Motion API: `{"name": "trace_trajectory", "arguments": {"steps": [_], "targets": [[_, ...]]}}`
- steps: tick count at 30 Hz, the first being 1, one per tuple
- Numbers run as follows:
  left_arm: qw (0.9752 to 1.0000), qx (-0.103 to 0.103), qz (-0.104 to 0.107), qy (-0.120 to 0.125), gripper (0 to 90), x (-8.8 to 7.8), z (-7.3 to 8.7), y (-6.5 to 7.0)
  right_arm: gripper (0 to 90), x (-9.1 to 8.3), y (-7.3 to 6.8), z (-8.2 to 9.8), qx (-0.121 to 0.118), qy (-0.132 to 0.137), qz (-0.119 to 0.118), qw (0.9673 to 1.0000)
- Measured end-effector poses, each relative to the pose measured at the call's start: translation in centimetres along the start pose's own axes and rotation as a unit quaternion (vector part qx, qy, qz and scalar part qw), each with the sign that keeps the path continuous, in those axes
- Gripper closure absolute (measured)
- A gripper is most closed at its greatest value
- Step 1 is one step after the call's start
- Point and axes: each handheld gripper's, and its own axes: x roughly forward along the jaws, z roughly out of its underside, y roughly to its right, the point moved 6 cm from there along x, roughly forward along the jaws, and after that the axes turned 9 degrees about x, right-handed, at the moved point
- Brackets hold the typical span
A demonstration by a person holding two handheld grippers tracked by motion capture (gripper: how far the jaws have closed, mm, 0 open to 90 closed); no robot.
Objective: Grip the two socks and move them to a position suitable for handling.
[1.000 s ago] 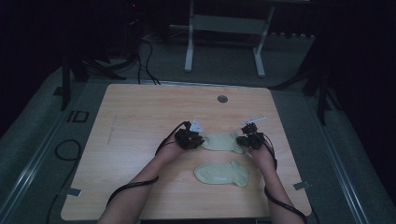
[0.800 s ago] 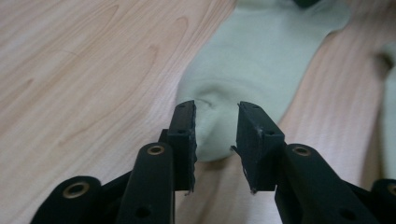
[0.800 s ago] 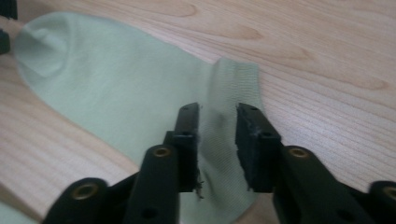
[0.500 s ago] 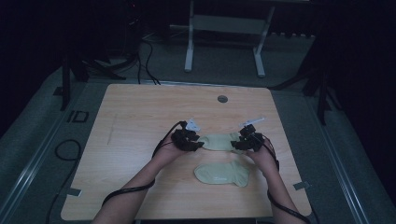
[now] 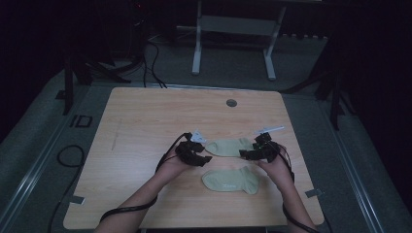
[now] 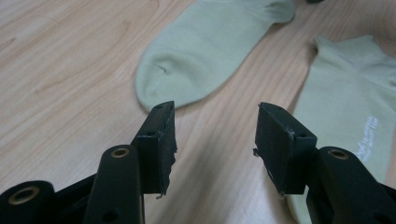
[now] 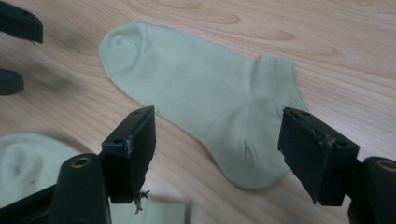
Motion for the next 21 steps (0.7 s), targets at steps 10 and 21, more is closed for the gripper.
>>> {"name": "trace_trajectory", "arguments": {"steps": [10, 21], "targets": [[0.9997, -0.008, 0.023, 0.010, 47.7, -1.5, 1.1, 2.3, 39.6, -2.5, -0.3, 2.7, -0.024, -0.003, -0.012, 0.9996], [0.9996, -0.009, 0.027, -0.007, 48.4, -1.1, 3.8, 4.5, 52.3, -3.3, -0.3, 7.8, -0.050, -0.036, -0.001, 0.9981]]}}
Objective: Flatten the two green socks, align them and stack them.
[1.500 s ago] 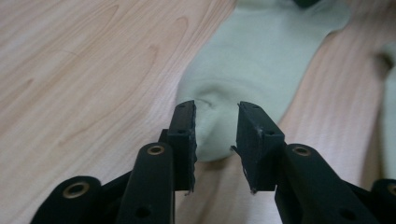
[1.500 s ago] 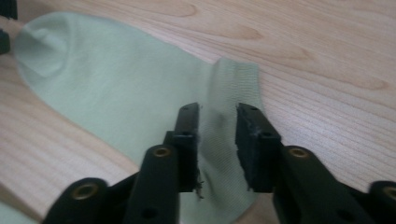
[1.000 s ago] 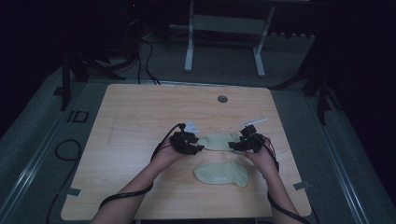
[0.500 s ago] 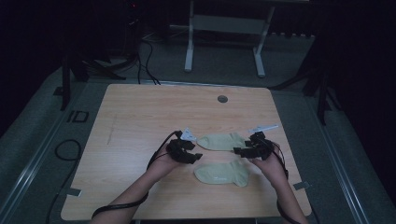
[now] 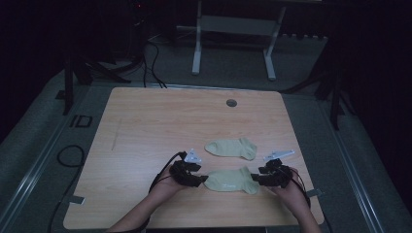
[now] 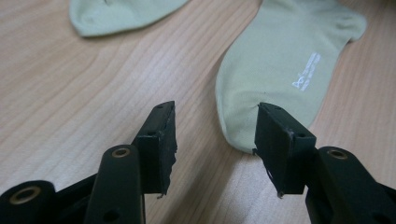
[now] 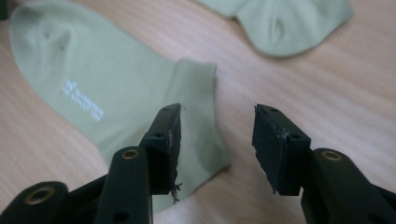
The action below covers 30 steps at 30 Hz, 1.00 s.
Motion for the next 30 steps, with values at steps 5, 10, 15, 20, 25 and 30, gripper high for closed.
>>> {"name": "trace_trajectory", "arguments": {"steps": [5, 10, 15, 20, 25, 30], "targets": [[0.9998, 0.007, -0.004, -0.017, 49.9, 0.9, 0.0, -0.1, 56.3, 0.4, -0.2, 0.7, -0.013, -0.005, 0.015, 0.9998], [0.9994, 0.020, 0.001, -0.027, 56.2, 1.6, -0.2, -0.1, 59.6, 0.9, -0.4, 1.0, -0.027, -0.022, 0.016, 0.9993], [0.9989, 0.032, -0.001, -0.036, 65.2, 2.0, -0.6, 0.1, 70.3, 1.0, -0.6, 1.1, -0.036, -0.025, 0.023, 0.9988], [0.9988, 0.039, 0.008, -0.030, 87.2, 2.2, -0.8, 0.6, 82.5, 1.0, -0.7, 1.3, -0.033, -0.012, 0.027, 0.9990], [0.9988, 0.039, 0.004, -0.029, 88.4, 2.2, -0.9, 0.6, 83.7, 1.0, -0.6, 1.4, -0.022, -0.008, 0.031, 0.9992], [0.9994, 0.030, -0.002, -0.015, 88.8, 1.4, -1.2, 0.4, 84.0, 0.4, -0.5, 0.9, -0.009, 0.003, 0.022, 0.9997]]}}
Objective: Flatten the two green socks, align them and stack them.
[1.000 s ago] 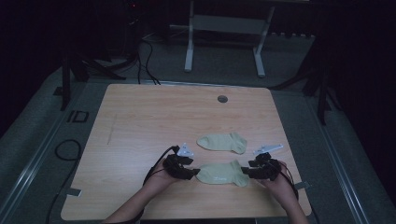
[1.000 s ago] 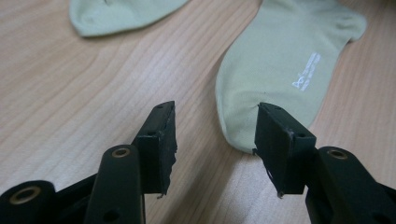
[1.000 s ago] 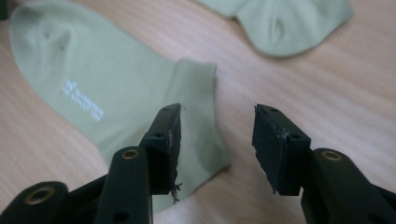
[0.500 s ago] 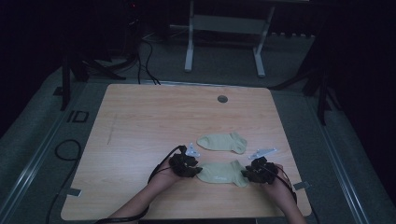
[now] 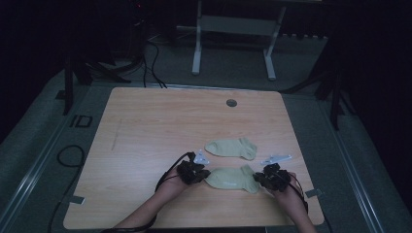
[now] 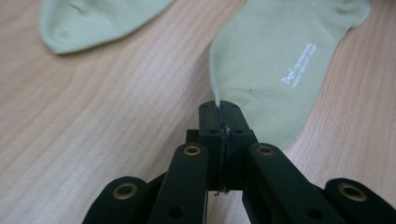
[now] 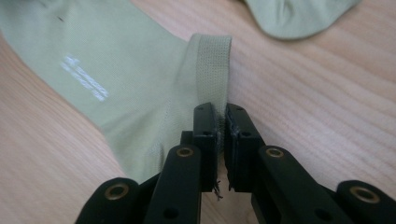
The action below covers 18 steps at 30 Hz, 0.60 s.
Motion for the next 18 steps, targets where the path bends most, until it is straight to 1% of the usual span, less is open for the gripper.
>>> {"name": "trace_trajectory", "arguments": {"steps": [5, 6, 7, 8, 9, 10, 11, 12, 13, 14, 15, 16, 18], "targets": [[0.9999, 0.002, -0.009, 0.012, 88.8, -1.2, -0.9, -0.5, 83.9, -1.4, -0.3, -1.4, -0.005, 0.016, -0.008, 0.9998], [0.9998, 0.001, -0.012, 0.016, 88.8, -1.5, -1.2, -0.7, 83.9, -1.9, -0.2, -2.1, -0.005, 0.023, -0.010, 0.9997], [0.9998, 0.000, -0.013, 0.018, 88.8, -1.8, -1.5, -0.9, 83.9, -1.9, -0.2, -2.1, -0.005, 0.023, -0.010, 0.9997], [0.9996, 0.001, -0.018, 0.021, 88.8, -2.1, -1.8, -1.1, 83.9, -2.4, -0.1, -2.8, -0.005, 0.030, -0.010, 0.9995], [0.9995, 0.001, -0.021, 0.025, 88.8, -2.4, -2.1, -1.4, 83.9, -2.4, -0.1, -2.8, -0.005, 0.030, -0.010, 0.9995], [0.9995, -0.002, -0.018, 0.027, 88.8, -2.7, -2.4, -1.6, 83.9, -2.8, 0.2, -3.7, -0.004, 0.039, -0.008, 0.9992], [0.9993, 0.000, -0.024, 0.028, 88.8, -2.9, -2.7, -1.9, 83.9, -2.8, 0.2, -3.7, -0.004, 0.039, -0.008, 0.9992], [0.9992, 0.000, -0.030, 0.028, 88.8, -3.1, -3.1, -2.3, 83.9, -3.0, 0.3, -4.1, -0.003, 0.041, -0.008, 0.9991], [0.9992, 0.000, -0.027, 0.029, 88.8, -3.2, -3.4, -2.5, 83.9, -3.1, 0.5, -4.5, -0.001, 0.042, -0.008, 0.9991], [0.9990, 0.001, -0.031, 0.031, 88.8, -3.3, -3.7, -2.9, 83.9, -3.1, 0.7, -5.0, -0.002, 0.044, -0.005, 0.9990], [0.9989, 0.000, -0.036, 0.031, 88.7, -3.4, -3.9, -3.1, 83.9, -3.0, 1.0, -5.8, -0.001, 0.043, -0.003, 0.9991], [0.9989, -0.001, -0.035, 0.030, 88.7, -3.4, -4.1, -3.4, 83.9, -3.0, 1.0, -5.8, -0.001, 0.043, -0.003, 0.9991], [0.9987, 0.000, -0.042, 0.028, 88.7, -3.3, -4.7, -4.2, 83.8, -2.9, 1.5, -6.9, -0.002, 0.045, 0.003, 0.9990]]}}
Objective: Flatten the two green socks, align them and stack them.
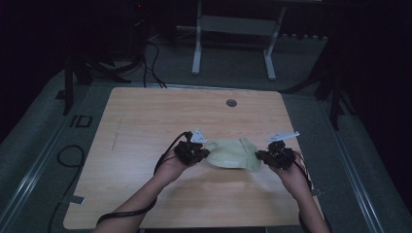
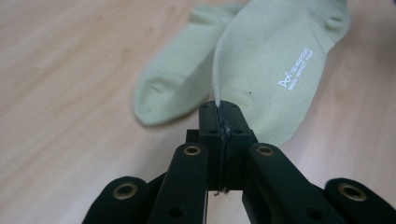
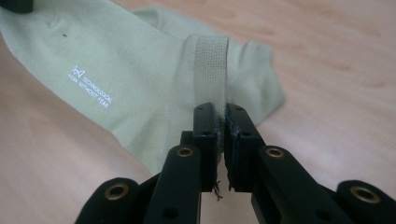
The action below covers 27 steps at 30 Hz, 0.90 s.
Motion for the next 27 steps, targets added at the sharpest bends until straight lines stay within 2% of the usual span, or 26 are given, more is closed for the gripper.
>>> {"name": "trace_trajectory", "arguments": {"steps": [5, 7, 8, 10, 14, 19, 23, 27], "targets": [[0.9998, -0.007, -0.017, -0.012, 88.7, 1.0, -0.4, -1.7, 83.8, 1.1, 1.2, -2.2, 0.011, -0.005, 0.008, 0.9999], [0.9997, -0.010, -0.016, -0.018, 88.7, 1.6, -0.3, -2.2, 83.8, 1.4, 1.5, -2.4, 0.010, -0.008, 0.010, 0.9999], [0.9996, -0.011, -0.018, -0.021, 88.7, 1.9, -0.3, -2.4, 83.7, 2.0, 2.0, -2.8, 0.018, -0.011, 0.010, 0.9997], [0.9995, -0.017, -0.012, -0.025, 88.7, 2.4, -0.2, -2.7, 83.7, 2.6, 2.3, -3.0, 0.020, -0.017, 0.012, 0.9996], [0.9985, -0.012, -0.027, -0.045, 88.7, 3.8, 0.2, -3.5, 83.7, 3.7, 2.7, -3.2, 0.025, -0.026, 0.011, 0.9993], [0.9982, -0.029, -0.015, -0.051, 88.6, 5.1, 0.5, -4.0, 83.6, 5.3, 3.5, -3.0, 0.032, -0.043, 0.014, 0.9985], [0.9977, -0.023, -0.019, -0.061, 88.6, 6.0, 0.6, -4.3, 83.5, 6.1, 4.2, -2.6, 0.043, -0.054, 0.014, 0.9975], [0.9973, -0.032, -0.015, -0.065, 88.4, 6.7, 0.7, -4.7, 83.2, 6.7, 4.6, -2.3, 0.050, -0.058, 0.013, 0.9970]]}}
